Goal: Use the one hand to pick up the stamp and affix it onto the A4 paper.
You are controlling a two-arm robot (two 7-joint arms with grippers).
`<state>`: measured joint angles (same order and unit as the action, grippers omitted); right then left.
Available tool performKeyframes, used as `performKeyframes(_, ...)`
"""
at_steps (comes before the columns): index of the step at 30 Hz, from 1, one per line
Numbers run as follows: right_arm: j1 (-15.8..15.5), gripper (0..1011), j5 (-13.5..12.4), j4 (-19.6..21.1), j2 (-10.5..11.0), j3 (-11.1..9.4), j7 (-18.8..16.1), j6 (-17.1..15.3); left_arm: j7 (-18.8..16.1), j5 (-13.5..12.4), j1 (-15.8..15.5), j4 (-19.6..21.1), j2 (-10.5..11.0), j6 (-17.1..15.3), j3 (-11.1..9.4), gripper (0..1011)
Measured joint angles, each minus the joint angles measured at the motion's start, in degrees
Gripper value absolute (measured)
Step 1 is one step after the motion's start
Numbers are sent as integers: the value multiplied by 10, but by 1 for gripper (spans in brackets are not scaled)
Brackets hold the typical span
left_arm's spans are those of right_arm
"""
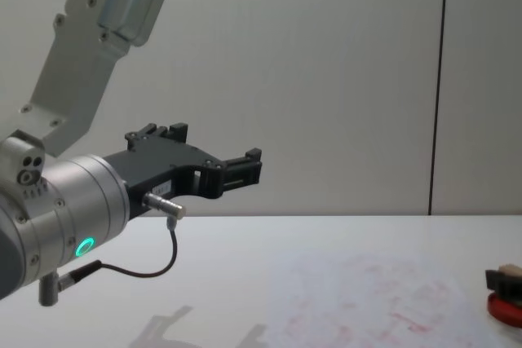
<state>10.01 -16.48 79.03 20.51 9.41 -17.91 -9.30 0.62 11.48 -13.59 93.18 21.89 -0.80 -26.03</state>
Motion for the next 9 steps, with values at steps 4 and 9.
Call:
performKeyframes(4,-5,949,2,14,2,-1,6,12,0,0,0,0,0,0,0,993)
performKeyframes(9,-13,1001,8,37,4,-2,16,25,0,0,0,0,0,0,0,993)
